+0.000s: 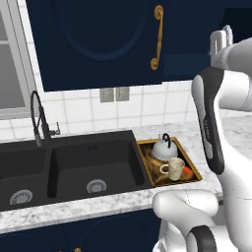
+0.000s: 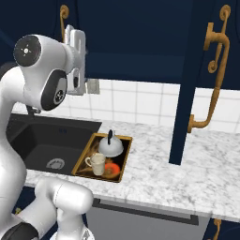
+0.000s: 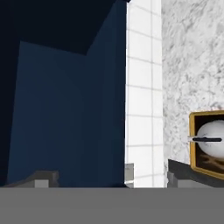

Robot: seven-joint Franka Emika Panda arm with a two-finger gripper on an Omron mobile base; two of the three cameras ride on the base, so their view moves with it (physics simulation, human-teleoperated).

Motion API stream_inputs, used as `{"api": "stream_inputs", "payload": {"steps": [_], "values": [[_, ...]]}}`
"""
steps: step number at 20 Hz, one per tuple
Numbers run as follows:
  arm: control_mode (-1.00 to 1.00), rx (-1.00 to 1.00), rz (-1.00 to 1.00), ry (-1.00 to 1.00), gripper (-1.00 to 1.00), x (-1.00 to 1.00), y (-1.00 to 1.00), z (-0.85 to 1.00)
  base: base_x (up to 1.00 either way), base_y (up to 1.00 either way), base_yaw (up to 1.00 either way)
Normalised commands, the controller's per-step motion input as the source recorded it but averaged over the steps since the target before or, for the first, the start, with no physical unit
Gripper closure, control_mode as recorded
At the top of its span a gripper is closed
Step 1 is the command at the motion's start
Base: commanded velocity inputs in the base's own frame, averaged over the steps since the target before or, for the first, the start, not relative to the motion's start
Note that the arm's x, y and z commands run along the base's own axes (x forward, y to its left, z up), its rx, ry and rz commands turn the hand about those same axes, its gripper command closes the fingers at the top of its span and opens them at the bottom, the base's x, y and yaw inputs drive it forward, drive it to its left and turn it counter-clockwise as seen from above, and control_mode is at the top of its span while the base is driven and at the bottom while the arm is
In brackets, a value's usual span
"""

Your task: Pick the kettle from the counter and place it on the tray. Then pick the mug from the cabinet and place it on the tray. Then close the cabinet doors.

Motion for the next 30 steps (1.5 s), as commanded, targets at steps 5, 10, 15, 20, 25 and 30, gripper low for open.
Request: {"api": "stream_inputs", "payload": {"steps": [5, 10, 15, 20, 25, 30], "values": [[-1.0, -0.03, -0.02, -0.01, -1.0, -0.53, -0.33, 0.18, 0.0, 0.0, 0.0], [-1.0, -0.1, -0.11, 0.0, -1.0, -0.38, -0.37, 0.07, 0.0, 0.0, 0.0], [-1.0, 0.0, -0.1, 0.0, -1.0, -0.41, -0.66, -0.01, 0.0, 0.0, 0.0], [-1.0, -0.02, -0.09, -0.04, -1.0, -0.44, -0.68, -0.12, 0.0, 0.0, 0.0], [-1.0, -0.05, -0.1, 0.0, -1.0, -0.55, -0.68, -0.3, 0.0, 0.0, 0.0], [-1.0, -0.11, -0.19, 0.02, -1.0, -0.56, -0.41, -0.27, 0.0, 0.0, 0.0]]}}
